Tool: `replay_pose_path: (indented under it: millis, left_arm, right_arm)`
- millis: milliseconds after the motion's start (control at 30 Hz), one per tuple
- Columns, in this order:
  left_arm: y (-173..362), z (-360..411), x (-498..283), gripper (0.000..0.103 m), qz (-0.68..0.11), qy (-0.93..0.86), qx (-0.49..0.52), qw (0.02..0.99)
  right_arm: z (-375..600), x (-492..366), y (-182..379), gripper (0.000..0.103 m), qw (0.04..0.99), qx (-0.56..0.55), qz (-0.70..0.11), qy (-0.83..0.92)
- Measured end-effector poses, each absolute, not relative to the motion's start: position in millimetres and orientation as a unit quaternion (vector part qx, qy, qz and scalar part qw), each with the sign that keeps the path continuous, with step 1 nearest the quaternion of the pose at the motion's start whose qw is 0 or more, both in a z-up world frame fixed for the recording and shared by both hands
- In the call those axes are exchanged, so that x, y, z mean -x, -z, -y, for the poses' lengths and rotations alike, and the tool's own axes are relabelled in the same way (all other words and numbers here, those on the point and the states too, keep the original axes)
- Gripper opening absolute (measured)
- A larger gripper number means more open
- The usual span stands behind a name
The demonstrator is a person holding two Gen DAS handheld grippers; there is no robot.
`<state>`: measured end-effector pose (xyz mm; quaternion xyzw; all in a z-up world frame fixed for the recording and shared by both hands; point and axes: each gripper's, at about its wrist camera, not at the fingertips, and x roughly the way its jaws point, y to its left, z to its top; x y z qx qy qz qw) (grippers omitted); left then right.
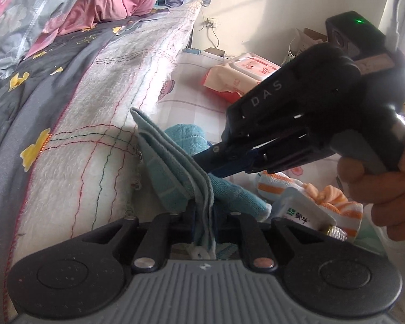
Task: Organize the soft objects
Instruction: 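Close the right gripper on the blue towel's edge and lift it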
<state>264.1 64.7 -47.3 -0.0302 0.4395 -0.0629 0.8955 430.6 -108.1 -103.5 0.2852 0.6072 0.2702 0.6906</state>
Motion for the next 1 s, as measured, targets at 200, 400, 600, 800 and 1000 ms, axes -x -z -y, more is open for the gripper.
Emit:
replay_pose_path:
  millis: [200,400,600,800,1000]
  left_arm:
    - [48.6,-67.9,-264.8,0.023,-0.441,0.073,0.041,0.894]
    - [50.2,-63.1,-264.4,0.034,-0.439,0.081,0.033,0.894]
    - [50.2,-61.4,-263.2,0.041,-0.431,0.088,0.029,0.898]
    - [50.6,-58.0,-260.6,0.050,-0.420,0.099,0.024,0.902]
    - [49.8,-57.9,-255.4,0.055,-0.408,0.110,0.025,0.906]
  right_arm:
    - [117.1,-433.7,110.7,0.027,0.668,-0.323,-0.611,-0.275]
    - [106.8,-432.7,107.4,0.048,0.676,-0.288,-0.616,-0.284]
    - [105.0,-434.4,103.8,0.058,0.679,-0.276,-0.613,-0.295]
    - [100.5,-431.9,103.8,0.068,0.680,-0.259,-0.616,-0.301]
    - [98.1,-432.5,109.1,0.049,0.687,-0.249,-0.622,-0.283]
